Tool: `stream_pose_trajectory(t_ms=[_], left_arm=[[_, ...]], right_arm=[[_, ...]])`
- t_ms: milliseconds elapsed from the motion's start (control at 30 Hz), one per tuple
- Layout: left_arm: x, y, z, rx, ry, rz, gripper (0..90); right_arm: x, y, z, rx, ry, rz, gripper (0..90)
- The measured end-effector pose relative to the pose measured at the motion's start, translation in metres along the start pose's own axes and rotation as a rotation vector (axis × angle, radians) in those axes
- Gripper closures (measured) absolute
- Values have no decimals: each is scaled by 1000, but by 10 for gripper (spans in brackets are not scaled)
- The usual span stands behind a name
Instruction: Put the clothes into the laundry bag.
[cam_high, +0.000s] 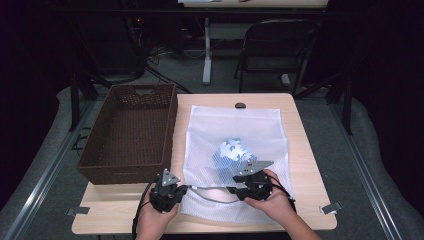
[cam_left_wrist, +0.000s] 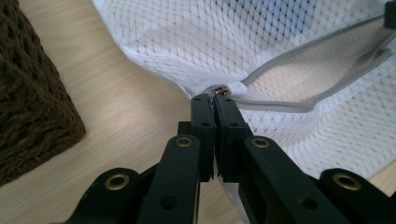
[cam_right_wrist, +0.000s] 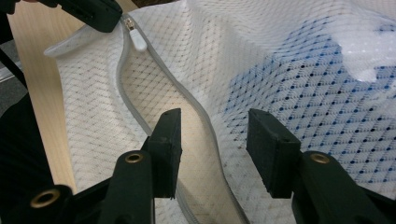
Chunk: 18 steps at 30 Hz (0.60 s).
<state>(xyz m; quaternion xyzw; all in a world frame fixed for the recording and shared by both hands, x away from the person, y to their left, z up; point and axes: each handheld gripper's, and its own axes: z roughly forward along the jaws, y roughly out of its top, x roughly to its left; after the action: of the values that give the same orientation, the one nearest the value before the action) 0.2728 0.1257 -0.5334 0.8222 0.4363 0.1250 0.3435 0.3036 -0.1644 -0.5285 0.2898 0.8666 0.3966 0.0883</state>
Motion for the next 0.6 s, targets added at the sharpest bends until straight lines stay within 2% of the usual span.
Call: stream_pose_trajectory(t_ms=[267,600], left_arm=[[-5,9,-5,-33,-10,19,878],[-7,22,-10,-29,-35,38,878]], right_arm=[[4,5,2,-4,14,-16,574],[5,14,1,-15,29,-23,593]])
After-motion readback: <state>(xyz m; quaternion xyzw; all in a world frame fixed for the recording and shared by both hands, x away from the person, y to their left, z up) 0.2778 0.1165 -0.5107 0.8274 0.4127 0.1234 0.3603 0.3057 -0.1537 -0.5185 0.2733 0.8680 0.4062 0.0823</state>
